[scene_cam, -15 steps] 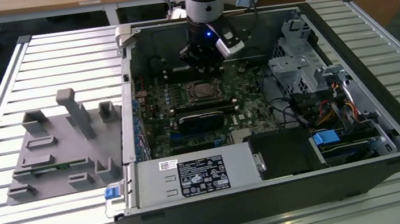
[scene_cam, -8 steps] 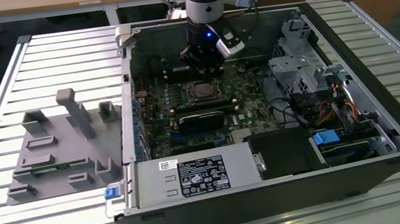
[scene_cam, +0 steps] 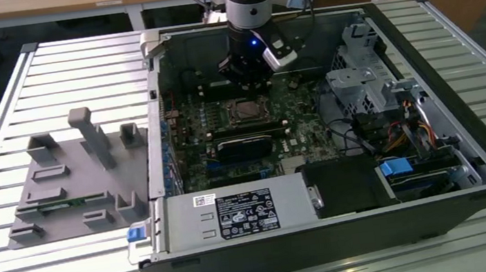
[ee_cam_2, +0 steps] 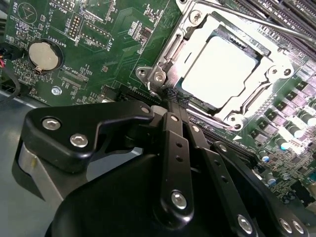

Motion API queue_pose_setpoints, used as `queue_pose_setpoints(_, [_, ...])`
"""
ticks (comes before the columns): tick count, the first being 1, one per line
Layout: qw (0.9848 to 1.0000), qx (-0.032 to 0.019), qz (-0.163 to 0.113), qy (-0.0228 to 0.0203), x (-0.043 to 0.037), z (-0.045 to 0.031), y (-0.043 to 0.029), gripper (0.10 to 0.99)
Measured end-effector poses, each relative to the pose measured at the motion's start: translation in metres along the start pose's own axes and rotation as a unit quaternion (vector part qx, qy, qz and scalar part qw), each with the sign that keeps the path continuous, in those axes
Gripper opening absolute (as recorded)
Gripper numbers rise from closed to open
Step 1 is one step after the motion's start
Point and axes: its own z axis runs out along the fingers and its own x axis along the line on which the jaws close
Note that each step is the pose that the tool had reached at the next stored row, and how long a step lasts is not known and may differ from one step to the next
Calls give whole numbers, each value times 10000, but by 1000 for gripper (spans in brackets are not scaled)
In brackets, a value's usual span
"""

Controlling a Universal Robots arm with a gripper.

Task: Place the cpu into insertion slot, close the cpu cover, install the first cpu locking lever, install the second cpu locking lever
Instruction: 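Install the first cpu locking lever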

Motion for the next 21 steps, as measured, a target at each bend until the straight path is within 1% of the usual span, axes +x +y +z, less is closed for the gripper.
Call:
queue_pose_setpoints(4, [10000,3,0,2,1,-6,0,106])
queue_pose_setpoints(8, [10000,-16,0,-10,-4,-25,7,106])
queue_pose_setpoints(12, [10000,-10,0,-7,-5,-81,5,106])
queue_pose_setpoints(17, [10000,-9,0,-6,-7,-177,4,106])
queue_pose_setpoints(21, [10000,-10,0,-4,-14,-179,-1,106])
